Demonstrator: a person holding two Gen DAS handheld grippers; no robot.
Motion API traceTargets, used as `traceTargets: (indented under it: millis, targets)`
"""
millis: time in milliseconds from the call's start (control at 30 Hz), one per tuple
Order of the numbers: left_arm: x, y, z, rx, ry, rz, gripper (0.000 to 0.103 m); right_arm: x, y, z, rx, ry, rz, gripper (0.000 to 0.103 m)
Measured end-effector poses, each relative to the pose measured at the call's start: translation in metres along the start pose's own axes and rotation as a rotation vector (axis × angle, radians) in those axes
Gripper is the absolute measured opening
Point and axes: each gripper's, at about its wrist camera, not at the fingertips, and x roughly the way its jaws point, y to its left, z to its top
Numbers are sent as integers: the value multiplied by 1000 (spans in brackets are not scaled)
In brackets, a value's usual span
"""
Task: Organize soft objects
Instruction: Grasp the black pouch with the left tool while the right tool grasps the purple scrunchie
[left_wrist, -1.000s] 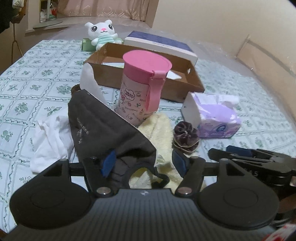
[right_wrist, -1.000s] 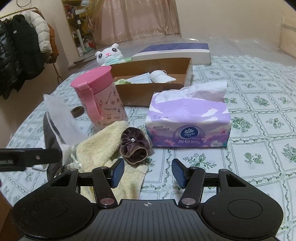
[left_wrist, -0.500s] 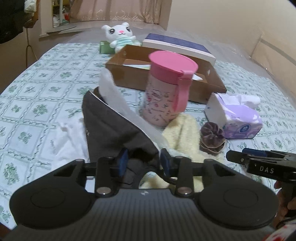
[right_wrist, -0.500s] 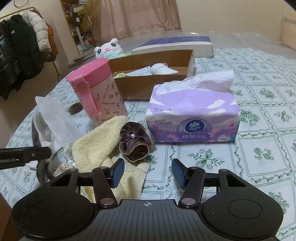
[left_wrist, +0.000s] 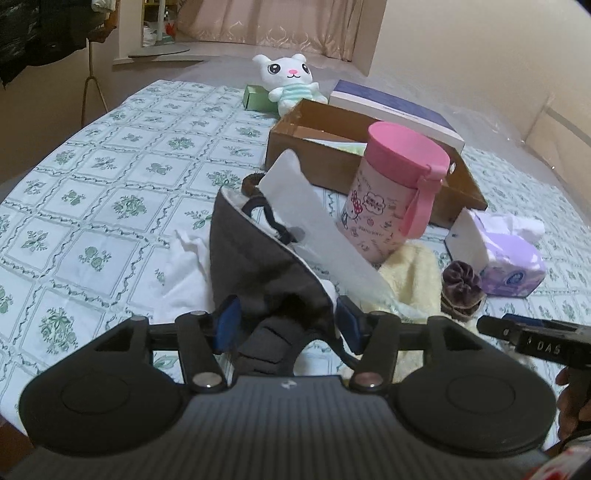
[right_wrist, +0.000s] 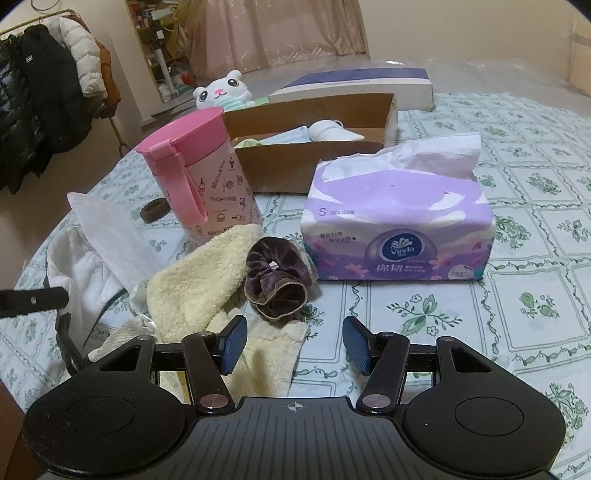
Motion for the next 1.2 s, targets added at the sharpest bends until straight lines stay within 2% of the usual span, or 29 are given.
traceTargets:
  millis: [67, 133, 200, 233, 300, 367, 500, 633, 667, 700, 767, 833, 900, 967, 1033, 1133, 1167, 1200]
  targets:
    - [5, -1, 2, 10, -5, 8, 54, 2, 1, 2, -6, -1, 3, 58]
    - [10, -1, 3, 17, -4, 9, 47, 5, 3, 4, -10, -4, 11, 58]
    - [17, 0, 3, 16, 5, 17, 33, 7, 6, 6, -17, -12, 15, 58]
    - [19, 0, 3, 21, 7, 23, 30, 9, 7, 8, -21, -16, 18, 58]
    - [24, 1, 3, 29, 15, 32, 14, 13, 10, 10, -28, -20, 23, 58]
    - [26, 4, 2, 21, 19, 29, 9, 17, 12, 13, -37, -24, 23, 58]
    - [27, 7, 1, 18, 22, 30, 10, 27, 16, 18, -49, -39, 22, 58]
    - [25, 10, 0, 17, 20, 30, 18, 41, 17, 18, -63, -27, -18, 57]
    - [24, 11, 0, 19, 19, 34, 26, 43, 17, 18, -65, -29, -23, 45]
    - [23, 11, -1, 20, 21, 43, 39, 45, 18, 17, -71, -33, -33, 34]
    - [20, 14, -2, 17, 10, 60, 47, 47, 20, 15, -101, -34, -45, 29]
    - [18, 17, -3, 13, 3, 66, 51, 44, 23, 13, -139, -52, -54, 26]
    - [18, 22, -3, 6, -4, 70, 64, 42, 26, 12, -173, -63, -64, 24]
    - [19, 25, -2, 4, -17, 77, 65, 39, 27, 11, -183, -73, -68, 24]
    - [22, 29, 0, -3, -16, 68, 71, 37, 26, 11, -178, -78, -64, 24]
    - [29, 31, -1, -7, -10, 58, 70, 34, 24, 12, -169, -80, -62, 24]
    - [31, 29, -2, 6, -10, 57, 65, 33, 24, 12, -167, -79, -61, 24]
    - [33, 28, -2, 20, -14, 57, 55, 32, 24, 12, -167, -78, -62, 24]
